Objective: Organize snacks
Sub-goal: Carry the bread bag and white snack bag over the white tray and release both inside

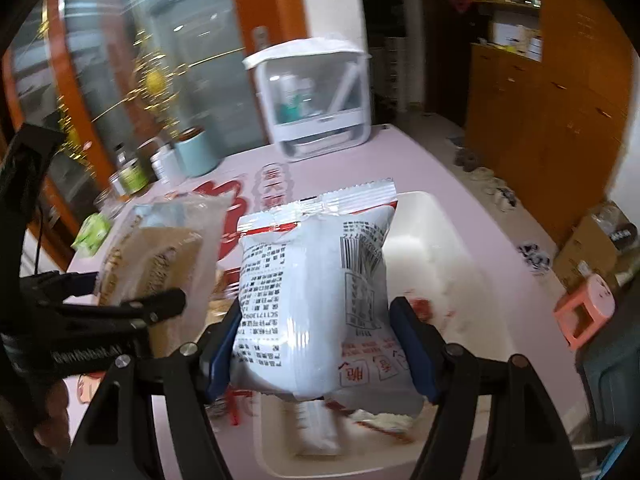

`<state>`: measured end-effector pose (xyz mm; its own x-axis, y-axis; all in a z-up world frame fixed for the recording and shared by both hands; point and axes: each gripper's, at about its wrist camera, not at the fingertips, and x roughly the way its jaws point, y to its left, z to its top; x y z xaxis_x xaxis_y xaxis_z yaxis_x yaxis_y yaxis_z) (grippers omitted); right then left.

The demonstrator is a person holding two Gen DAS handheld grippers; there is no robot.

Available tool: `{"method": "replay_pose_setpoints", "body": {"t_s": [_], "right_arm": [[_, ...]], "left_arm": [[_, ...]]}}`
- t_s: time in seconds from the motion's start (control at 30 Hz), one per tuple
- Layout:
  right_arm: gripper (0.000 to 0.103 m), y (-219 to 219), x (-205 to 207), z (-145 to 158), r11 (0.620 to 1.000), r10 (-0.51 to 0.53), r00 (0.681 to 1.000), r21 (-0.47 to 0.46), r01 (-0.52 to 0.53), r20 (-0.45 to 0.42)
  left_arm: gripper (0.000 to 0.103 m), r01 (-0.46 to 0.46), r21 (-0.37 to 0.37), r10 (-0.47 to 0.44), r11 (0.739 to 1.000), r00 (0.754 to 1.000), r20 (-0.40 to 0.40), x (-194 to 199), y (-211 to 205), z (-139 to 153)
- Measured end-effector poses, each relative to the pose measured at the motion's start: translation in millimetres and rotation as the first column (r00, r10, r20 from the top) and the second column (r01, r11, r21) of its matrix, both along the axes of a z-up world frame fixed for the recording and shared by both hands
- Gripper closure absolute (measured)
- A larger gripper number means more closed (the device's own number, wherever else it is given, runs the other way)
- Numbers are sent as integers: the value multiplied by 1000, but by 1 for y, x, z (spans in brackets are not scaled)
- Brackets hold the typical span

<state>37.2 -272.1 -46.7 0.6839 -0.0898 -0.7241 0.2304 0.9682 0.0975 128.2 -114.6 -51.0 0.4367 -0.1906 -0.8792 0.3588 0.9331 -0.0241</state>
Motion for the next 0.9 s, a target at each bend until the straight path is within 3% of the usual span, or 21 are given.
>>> {"method": "replay_pose_setpoints", "body": {"t_s": [0.37, 0.67, 0.8, 0.9], "right_arm": [[31, -60, 12, 7, 984, -141, 990, -108, 144, 28], [29, -86, 31, -23, 964, -203, 979, -183, 194, -30], [29, -93, 38, -43, 970, -197, 976, -164, 180, -91], [20, -87, 38, -51, 972, -172, 980, -177, 153, -101]], "left_arm": [[13, 120, 11, -120, 993, 992, 45, 30, -90, 9], [12, 176, 80, -182, 981, 981, 66, 53, -150, -4], [12, 192, 135, -201, 972, 978, 61, 60, -169, -21], [11, 204, 151, -212, 967, 977, 40, 64, -177, -31]]}}
